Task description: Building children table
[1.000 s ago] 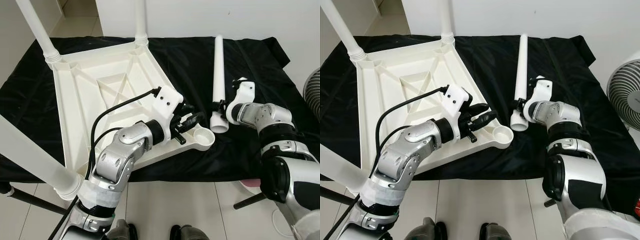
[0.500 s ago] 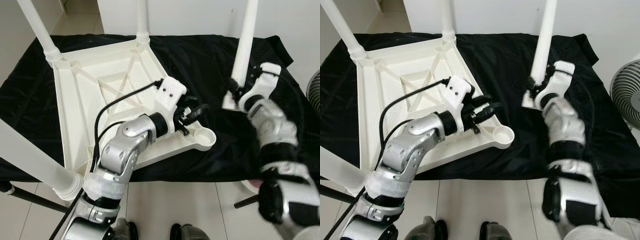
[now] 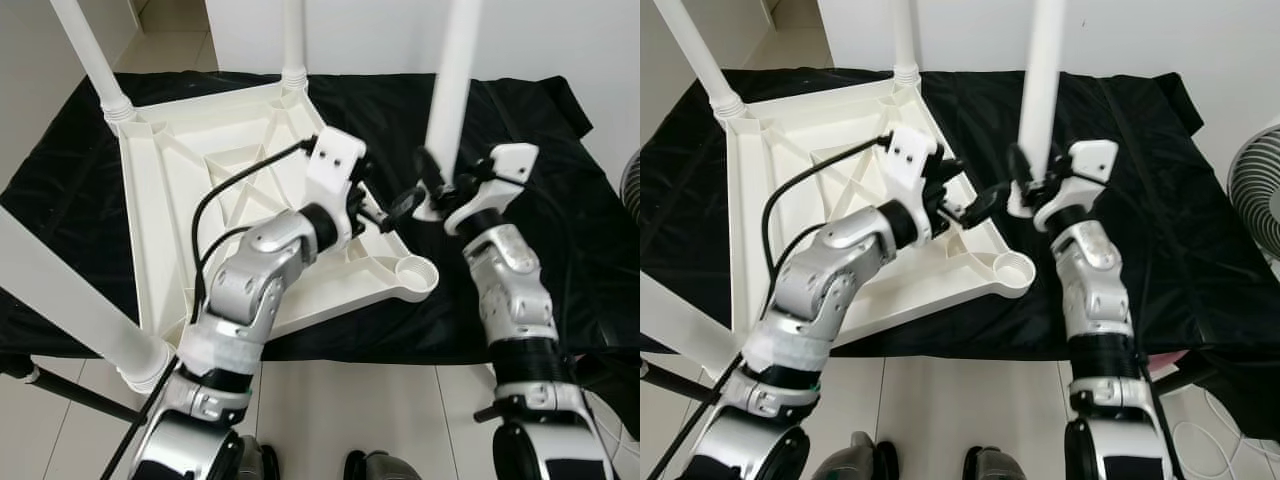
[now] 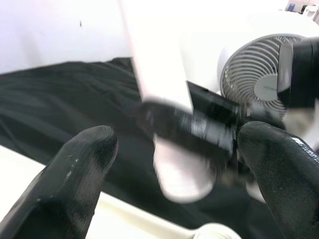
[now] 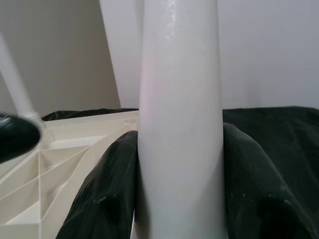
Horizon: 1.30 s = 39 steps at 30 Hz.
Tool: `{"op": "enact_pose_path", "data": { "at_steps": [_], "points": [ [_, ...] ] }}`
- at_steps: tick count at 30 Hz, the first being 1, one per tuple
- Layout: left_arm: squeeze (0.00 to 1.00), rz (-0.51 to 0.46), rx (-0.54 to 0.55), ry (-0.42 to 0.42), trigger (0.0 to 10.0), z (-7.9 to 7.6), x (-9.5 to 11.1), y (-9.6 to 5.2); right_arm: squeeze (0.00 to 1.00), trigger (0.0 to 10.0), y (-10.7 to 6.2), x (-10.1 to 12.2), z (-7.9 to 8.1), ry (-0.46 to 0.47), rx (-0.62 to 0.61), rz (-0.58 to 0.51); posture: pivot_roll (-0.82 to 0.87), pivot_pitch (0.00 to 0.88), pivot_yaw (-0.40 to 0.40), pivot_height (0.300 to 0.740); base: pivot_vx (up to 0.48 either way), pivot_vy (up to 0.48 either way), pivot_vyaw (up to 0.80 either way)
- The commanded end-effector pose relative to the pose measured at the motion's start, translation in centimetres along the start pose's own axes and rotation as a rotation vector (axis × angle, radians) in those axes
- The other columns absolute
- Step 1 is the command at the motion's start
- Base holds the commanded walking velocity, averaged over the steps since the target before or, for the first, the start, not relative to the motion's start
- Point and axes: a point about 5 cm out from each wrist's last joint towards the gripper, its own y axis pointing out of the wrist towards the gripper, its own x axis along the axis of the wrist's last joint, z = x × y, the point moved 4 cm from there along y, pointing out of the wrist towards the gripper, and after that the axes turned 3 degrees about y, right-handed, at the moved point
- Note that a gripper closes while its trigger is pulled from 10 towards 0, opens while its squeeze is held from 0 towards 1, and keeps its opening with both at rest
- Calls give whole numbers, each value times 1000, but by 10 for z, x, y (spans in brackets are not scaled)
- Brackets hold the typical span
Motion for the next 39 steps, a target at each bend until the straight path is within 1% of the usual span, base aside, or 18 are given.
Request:
{"op": "enact_pose_path", "data": {
  "at_steps": [1, 3, 4, 5, 9, 12, 15, 19, 21, 22, 24, 25, 28, 30, 33, 37, 38, 39],
  "points": [
    [145, -9, 5, -25, 10000, 4, 2, 1, 0, 10000, -3, 10, 5, -40, 36, -43, -141, 82, 51, 740, 0, 0, 0],
    [145, -11, 5, -29, 10000, 4, 3, 1, 0, 10000, -3, 10, 5, -42, 38, -43, -141, 82, 51, 740, 0, 0, 0],
    [0, -27, -4, -51, 10000, 4, 7, 1, 0, 10000, -6, 8, 7, -59, 53, -36, -143, 86, 52, 740, 0, 0, 0],
    [0, -27, -4, -51, 10000, 4, 7, 1, 0, 10000, -6, 8, 7, -59, 53, -36, -143, 86, 52, 740, 0, 0, 0],
    [0, -81, -30, -134, 10000, 7, 22, 0, 0, 10000, -15, 6, 14, -80, 120, -36, -143, 106, 54, 740, 0, 0, 0],
    [0, -91, -39, -154, 10000, 8, 24, 0, 0, 10000, -18, 6, 15, -90, 134, -46, -143, 106, 54, 740, 0, 0, 0],
    [0, -97, -46, -180, 10000, 11, 27, -1, 0, 10000, -24, 5, 25, -113, 200, -47, -143, 106, 54, 740, 0, 0, 0],
    [0, -96, -48, -184, 10000, 12, 28, -1, 0, 10000, -25, 5, 29, -123, 223, -47, -141, 116, 59, 740, 0, 0, 0],
    [0, -88, -50, -191, 10000, 14, 28, -1, 0, 10000, -28, 5, 36, -134, 251, -48, -141, 118, 59, 740, 0, 0, 0],
    [0, -88, -50, -191, 10000, 14, 28, -1, 0, 10000, -28, 5, 36, -134, 251, -48, -141, 118, 59, 740, 0, 0, 0],
    [0, -83, -46, -187, 10000, 16, 28, 0, 0, 10000, -31, 3, 42, -140, 282, -42, -144, 119, 61, 740, 0, 0, 0],
    [0, -83, -46, -187, 10000, 16, 28, 0, 0, 10000, -31, 3, 42, -140, 282, -42, -144, 119, 61, 740, 0, 0, 0],
    [0, -81, -36, -191, 10000, 19, 30, 2, 0, 10000, -35, -1, 50, -142, 327, -25, -144, 119, 61, 740, 0, 0, 0],
    [0, -80, -31, -194, 10000, 20, 31, 2, 0, 10000, -36, -2, 51, -141, 336, -19, -144, 119, 61, 740, 0, 0, 0],
    [0, -59, 4, -215, 10000, 29, 33, 4, 0, 10000, -40, -9, 54, -148, 362, 10, -144, 119, 61, 740, 0, 0, 0],
    [0, -58, 7, -219, 10000, 31, 34, 3, 0, 10000, -42, -11, 53, -156, 357, 19, -144, 119, 61, 740, 0, 0, 0],
    [0, -57, 8, -219, 9608, 32, 34, 3, 0, 10000, -42, -11, 52, -157, 356, 21, -144, 119, 61, 740, 0, 0, 0],
    [0, -56, 7, -219, 9608, 32, 34, 3, 0, 10000, -43, -11, 52, -158, 354, 23, -144, 119, 61, 740, 0, 0, 0]
  ]
}}
